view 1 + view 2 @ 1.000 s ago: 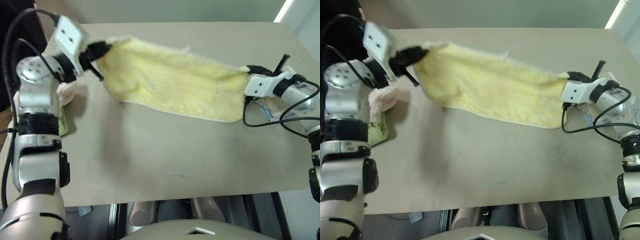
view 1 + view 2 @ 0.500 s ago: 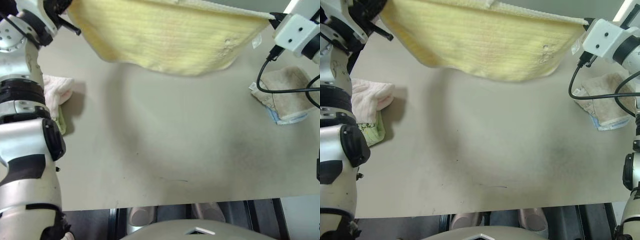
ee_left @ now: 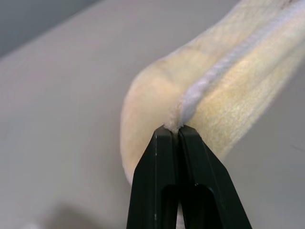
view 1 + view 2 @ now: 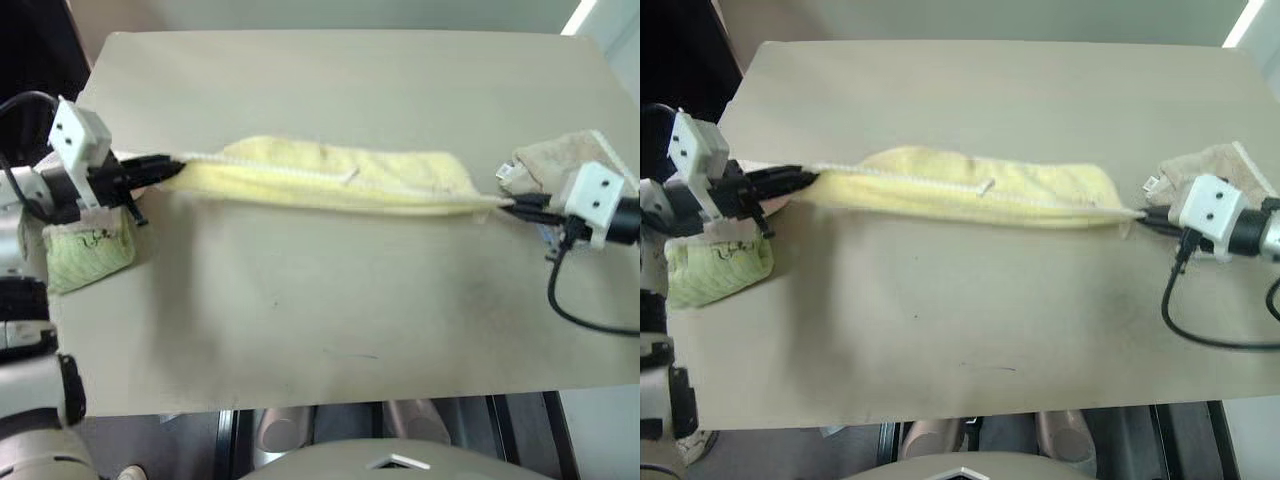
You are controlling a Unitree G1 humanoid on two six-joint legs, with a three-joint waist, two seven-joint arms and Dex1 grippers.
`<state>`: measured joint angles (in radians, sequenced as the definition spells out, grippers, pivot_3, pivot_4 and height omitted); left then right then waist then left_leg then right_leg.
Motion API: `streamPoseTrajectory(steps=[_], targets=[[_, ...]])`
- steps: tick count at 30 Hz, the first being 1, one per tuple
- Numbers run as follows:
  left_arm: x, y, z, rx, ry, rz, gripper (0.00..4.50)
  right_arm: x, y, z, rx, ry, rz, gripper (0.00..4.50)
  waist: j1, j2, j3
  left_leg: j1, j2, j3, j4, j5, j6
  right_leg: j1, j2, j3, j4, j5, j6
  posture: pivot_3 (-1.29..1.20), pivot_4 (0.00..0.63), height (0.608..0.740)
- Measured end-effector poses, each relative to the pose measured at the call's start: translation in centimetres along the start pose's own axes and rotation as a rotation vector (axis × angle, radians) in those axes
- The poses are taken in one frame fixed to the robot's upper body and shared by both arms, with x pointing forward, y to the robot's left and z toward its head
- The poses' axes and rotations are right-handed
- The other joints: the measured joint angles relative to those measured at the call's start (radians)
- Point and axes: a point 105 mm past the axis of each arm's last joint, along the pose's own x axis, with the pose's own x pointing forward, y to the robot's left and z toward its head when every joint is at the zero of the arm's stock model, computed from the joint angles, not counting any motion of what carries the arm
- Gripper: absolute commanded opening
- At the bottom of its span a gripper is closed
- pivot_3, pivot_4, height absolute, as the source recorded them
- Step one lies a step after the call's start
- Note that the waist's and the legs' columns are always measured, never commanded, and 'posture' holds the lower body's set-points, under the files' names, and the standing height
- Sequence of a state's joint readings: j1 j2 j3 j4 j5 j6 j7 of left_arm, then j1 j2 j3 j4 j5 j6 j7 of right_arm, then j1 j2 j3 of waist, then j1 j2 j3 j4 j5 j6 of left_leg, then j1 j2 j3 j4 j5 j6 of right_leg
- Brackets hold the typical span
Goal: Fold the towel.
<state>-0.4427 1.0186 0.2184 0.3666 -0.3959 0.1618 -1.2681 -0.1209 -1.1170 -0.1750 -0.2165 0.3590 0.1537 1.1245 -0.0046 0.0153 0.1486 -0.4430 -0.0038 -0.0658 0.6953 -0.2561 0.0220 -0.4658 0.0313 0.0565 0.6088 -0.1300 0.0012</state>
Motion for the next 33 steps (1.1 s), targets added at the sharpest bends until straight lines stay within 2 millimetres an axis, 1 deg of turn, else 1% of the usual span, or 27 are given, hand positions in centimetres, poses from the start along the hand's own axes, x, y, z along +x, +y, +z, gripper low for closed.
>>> streamPoseTrajectory(steps=[1,3,5,6,8,10,12,14,15,16,17,19,20,23,24,27,33], targets=[[-0.3,-0.5,-0.4,-0.009,0.021,-0.010,0.00,0.0,0.8,0.0,0.023,-0.001,0.028,0.02,-0.001,0.000,0.000,0.006,0.000,0.000,0.000,-0.003,0.001,0.006,0.000,0.000,0.000,-0.006,-0.008,0.00,0.150,0.740],[-1.1,-1.5,-0.7,-0.021,0.049,-0.027,0.00,-0.1,2.0,0.0,0.063,-0.005,0.067,0.02,-0.001,0.000,0.000,0.013,-0.001,0.000,0.003,0.000,0.002,0.012,0.000,0.002,0.002,-0.005,-0.010,0.00,0.150,0.740],[-1.9,-2.3,-1.2,-0.057,0.073,-0.041,0.00,-0.3,3.2,-0.2,0.116,0.000,0.116,0.02,-0.002,0.000,0.000,0.023,-0.001,0.000,0.003,0.001,0.002,0.023,0.000,0.002,0.002,-0.010,-0.002,0.00,0.150,0.740],[-2.1,-2.5,-1.2,-0.065,0.077,-0.046,0.00,-0.4,3.6,-0.2,0.130,0.001,0.132,0.02,-0.002,0.000,0.000,0.026,-0.001,0.000,0.003,0.000,0.001,0.025,0.000,0.003,0.002,-0.010,-0.002,0.00,0.150,0.740],[-2.6,-2.9,-1.0,-0.079,0.080,-0.052,0.00,-0.8,4.3,-0.1,0.158,0.009,0.172,0.02,-0.002,0.000,0.000,0.027,-0.002,-0.001,0.003,-0.008,-0.012,0.027,0.000,0.003,0.001,-0.011,-0.002,0.00,0.150,0.740],[-3.1,-3.3,-0.9,-0.084,0.090,-0.061,0.00,-1.2,5.0,0.1,0.178,0.015,0.208,0.02,-0.003,0.000,0.000,0.027,-0.002,-0.001,0.003,-0.009,-0.014,0.026,0.000,0.004,0.002,-0.011,-0.002,0.00,0.150,0.740],[-3.2,-3.3,-1.0,-0.087,0.098,-0.062,0.00,-1.2,5.1,0.3,0.181,0.008,0.218,0.02,-0.004,0.000,0.000,0.028,-0.002,-0.001,0.003,-0.009,-0.014,0.026,0.000,0.004,0.002,-0.010,-0.002,0.00,0.150,0.740],[-3.2,-3.2,-1.1,-0.084,0.106,-0.058,0.00,-1.2,4.5,0.6,0.160,0.002,0.203,0.02,-0.006,0.000,0.000,0.027,-0.002,-0.002,0.003,-0.008,-0.013,0.025,0.000,0.004,0.003,-0.010,-0.003,0.00,0.150,0.740],[-2.9,-2.9,-1.1,-0.073,0.116,-0.045,0.00,-0.8,3.9,0.8,0.133,-0.001,0.186,0.02,-0.007,-0.001,-0.001,0.028,-0.002,-0.001,0.003,-0.007,-0.012,0.025,0.000,0.004,0.003,-0.010,-0.003,0.00,0.150,0.740],[-2.4,-2.3,-1.0,-0.055,0.131,-0.023,0.00,-0.4,2.8,1.1,0.104,-0.008,0.152,0.02,-0.007,-0.001,-0.001,0.029,-0.002,-0.002,0.003,-0.003,-0.004,0.025,0.000,0.004,0.003,-0.009,-0.004,0.00,0.150,0.740],[-2.0,-1.8,-0.8,-0.042,0.137,-0.004,0.00,0.0,2.0,1.3,0.079,-0.012,0.120,0.02,-0.007,-0.001,-0.001,0.028,-0.002,-0.001,0.003,0.000,0.000,0.024,0.000,0.004,0.003,-0.008,-0.005,0.00,0.150,0.740],[-1.2,-0.5,-0.5,-0.038,0.128,0.054,0.00,0.9,0.2,1.2,0.055,-0.014,0.057,0.02,-0.006,-0.001,-0.001,0.029,-0.002,-0.002,0.003,0.000,0.001,0.024,0.000,0.003,0.004,-0.002,-0.013,0.00,0.150,0.740],[-0.8,0.0,-0.2,-0.036,0.121,0.073,0.00,1.3,-0.4,1.0,0.050,-0.012,0.037,0.02,-0.005,-0.001,-0.001,0.027,-0.002,-0.002,0.003,0.000,0.001,0.022,0.000,0.003,0.004,-0.002,-0.013,0.00,0.150,0.740],[0.5,1.6,-0.5,-0.048,0.117,0.139,0.00,3.0,-2.3,0.3,0.033,0.005,-0.002,0.02,-0.005,-0.001,-0.001,0.023,-0.002,-0.001,0.002,-0.002,-0.001,0.016,0.000,0.003,0.004,-0.002,-0.010,0.00,0.150,0.740],[1.0,1.8,-0.9,-0.036,0.137,0.150,0.00,3.6,-2.9,0.0,0.022,0.017,-0.013,0.02,-0.005,-0.001,-0.001,0.022,-0.002,-0.001,0.001,-0.002,-0.001,0.014,0.000,0.003,0.004,0.003,-0.002,0.00,0.150,0.740],[2.0,1.6,-2.4,-0.016,0.195,0.136,0.00,4.7,-3.8,-0.9,-0.007,0.053,-0.024,0.02,-0.005,-0.001,-0.001,0.020,-0.002,-0.001,-0.001,-0.002,-0.001,0.013,0.000,0.002,0.003,0.002,-0.001,0.00,0.150,0.740],[3.3,0.5,-5.0,0.050,0.306,0.069,0.00,6.7,-4.6,-2.7,-0.030,0.102,-0.023,0.02,-0.004,-0.001,-0.001,0.017,-0.002,-0.001,-0.003,-0.002,-0.001,0.009,0.000,0.002,0.002,0.000,-0.001,0.00,0.150,0.740]])
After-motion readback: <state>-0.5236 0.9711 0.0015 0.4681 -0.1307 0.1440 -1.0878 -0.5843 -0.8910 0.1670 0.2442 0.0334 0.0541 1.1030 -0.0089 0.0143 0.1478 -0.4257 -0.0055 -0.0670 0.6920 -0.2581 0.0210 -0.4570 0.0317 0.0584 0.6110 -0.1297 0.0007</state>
